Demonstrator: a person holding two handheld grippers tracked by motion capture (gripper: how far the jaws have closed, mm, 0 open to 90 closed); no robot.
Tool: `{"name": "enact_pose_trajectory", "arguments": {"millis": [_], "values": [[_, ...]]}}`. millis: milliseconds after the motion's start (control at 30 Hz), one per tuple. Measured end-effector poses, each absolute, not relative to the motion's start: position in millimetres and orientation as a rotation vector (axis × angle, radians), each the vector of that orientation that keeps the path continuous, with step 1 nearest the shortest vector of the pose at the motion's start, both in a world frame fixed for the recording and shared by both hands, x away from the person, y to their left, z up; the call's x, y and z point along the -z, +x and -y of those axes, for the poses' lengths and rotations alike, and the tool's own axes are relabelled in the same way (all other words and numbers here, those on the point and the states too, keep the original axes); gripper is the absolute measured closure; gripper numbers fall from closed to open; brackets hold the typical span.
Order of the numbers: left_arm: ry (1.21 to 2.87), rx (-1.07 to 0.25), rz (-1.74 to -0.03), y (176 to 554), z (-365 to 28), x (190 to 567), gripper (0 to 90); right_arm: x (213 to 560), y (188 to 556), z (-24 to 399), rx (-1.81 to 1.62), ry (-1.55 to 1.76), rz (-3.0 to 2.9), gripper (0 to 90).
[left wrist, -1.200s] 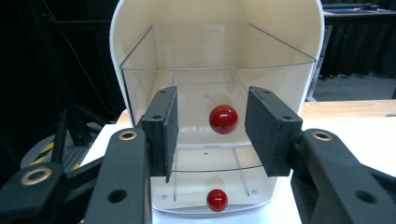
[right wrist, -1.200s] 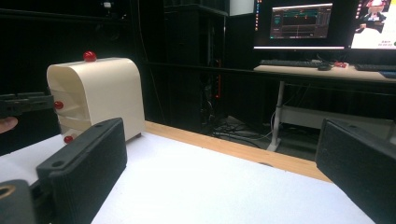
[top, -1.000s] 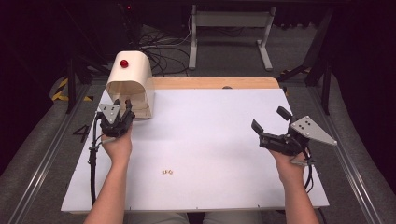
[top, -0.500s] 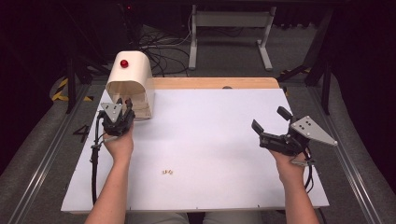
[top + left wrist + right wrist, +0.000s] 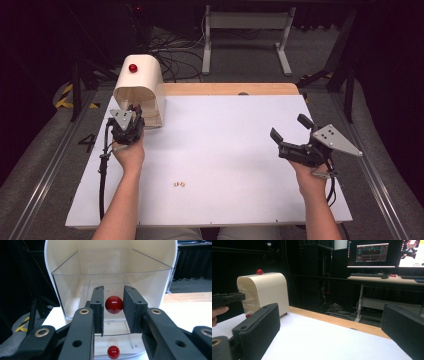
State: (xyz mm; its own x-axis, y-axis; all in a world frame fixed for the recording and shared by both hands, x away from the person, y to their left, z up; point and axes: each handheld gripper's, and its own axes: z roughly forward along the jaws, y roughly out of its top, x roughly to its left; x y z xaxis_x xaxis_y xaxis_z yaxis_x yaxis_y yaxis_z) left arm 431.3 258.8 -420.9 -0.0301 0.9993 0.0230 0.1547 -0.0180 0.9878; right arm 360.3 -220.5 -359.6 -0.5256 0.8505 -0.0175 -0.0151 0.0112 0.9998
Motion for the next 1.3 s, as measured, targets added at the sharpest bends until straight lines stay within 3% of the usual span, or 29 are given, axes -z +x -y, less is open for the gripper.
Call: {"name": "enact_pose_trajectory", "arguments": {"millis": [1300], "values": [[1.347, -1.11, -1.304, 407.1, -265.4, 419.9, 73.4, 362.0, 362.2, 217.9, -1.592, 0.867, -1.631, 3.3]]}}
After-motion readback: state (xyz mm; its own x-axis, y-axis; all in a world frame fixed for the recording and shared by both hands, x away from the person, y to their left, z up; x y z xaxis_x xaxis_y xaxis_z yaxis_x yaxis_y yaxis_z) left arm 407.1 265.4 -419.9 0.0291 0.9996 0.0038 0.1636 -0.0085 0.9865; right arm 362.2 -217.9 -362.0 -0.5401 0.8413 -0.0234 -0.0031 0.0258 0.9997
